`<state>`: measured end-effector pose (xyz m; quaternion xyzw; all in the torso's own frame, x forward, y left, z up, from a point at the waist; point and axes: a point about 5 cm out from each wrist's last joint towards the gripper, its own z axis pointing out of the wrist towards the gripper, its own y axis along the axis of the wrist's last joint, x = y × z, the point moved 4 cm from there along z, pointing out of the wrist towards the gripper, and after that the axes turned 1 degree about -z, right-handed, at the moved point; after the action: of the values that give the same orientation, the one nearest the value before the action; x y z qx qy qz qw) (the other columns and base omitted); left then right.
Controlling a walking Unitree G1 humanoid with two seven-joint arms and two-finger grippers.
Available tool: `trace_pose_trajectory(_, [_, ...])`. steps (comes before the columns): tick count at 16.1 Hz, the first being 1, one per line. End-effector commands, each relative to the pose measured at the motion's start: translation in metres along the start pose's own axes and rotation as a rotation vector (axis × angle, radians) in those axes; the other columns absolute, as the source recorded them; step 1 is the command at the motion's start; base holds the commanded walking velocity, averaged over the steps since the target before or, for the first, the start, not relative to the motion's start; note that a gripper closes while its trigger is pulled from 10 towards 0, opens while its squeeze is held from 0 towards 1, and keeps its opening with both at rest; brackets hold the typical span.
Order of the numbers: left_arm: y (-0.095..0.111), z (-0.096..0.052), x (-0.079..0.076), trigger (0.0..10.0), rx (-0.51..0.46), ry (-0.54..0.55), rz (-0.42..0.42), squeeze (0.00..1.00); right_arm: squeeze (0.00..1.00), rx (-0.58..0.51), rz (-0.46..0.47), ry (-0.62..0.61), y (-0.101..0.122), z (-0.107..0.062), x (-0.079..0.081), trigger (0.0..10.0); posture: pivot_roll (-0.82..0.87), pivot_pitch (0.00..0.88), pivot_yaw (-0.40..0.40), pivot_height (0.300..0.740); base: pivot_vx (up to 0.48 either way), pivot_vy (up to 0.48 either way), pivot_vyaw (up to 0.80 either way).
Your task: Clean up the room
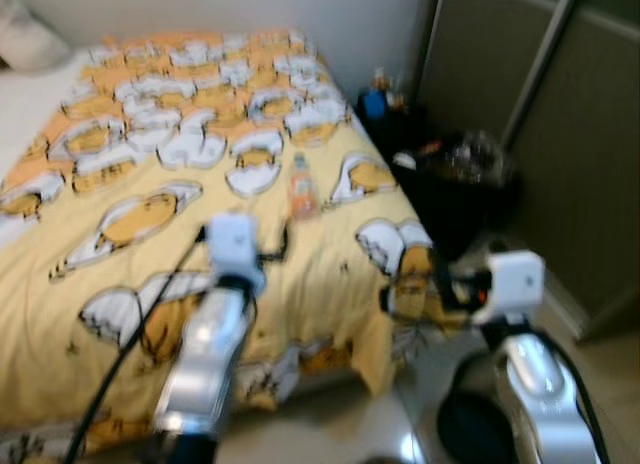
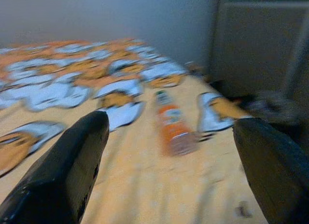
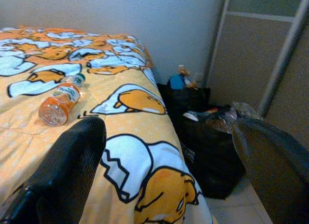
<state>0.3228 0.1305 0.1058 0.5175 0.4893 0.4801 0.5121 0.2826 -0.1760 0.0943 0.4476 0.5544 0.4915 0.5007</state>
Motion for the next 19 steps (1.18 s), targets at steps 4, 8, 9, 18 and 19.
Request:
trace_pose_trajectory(4, [-0.031,-0.051,0.026,10.0,0.071,-0.009,0.077,0.0,0.0,0.034,-0.01,-0.003,-0.009,-0.015,-0.007,10.0,-0.18,0.0,0.035,0.74,0.0,0.0,0.31])
trace_pose_trajectory(8, [-0.024,-0.05,0.026,10.0,0.031,-0.005,0.132,0.0,0.0,0.125,-0.043,0.038,-0.04,-0.031,-0.008,10.0,-0.17,0.0,0.036,0.74,0.0,0.0,0.0])
trace_pose_trajectory(9, [-0.015,-0.044,0.025,10.0,0.01,0.006,0.072,0.0,0.0,0.111,-0.031,0.027,-0.037,-0.025,-0.006,10.0,-0.17,0.0,0.038,0.74,0.469,0.0,0.0])
trace_pose_trajectory(18, [0.013,-0.019,0.019,10.0,-0.077,0.044,-0.001,0.0,0.0,0.06,-0.011,0.035,-0.027,-0.002,0.0,10.0,-0.16,0.0,0.047,0.74,0.463,0.0,0.0])
trace_pose_trajectory(19, [0.014,-0.018,0.019,10.0,-0.081,0.045,-0.001,0.0,0.0,0.06,-0.012,0.038,-0.028,-0.001,0.0,10.0,-0.16,0.0,0.048,0.74,0.465,0.0,0.0])
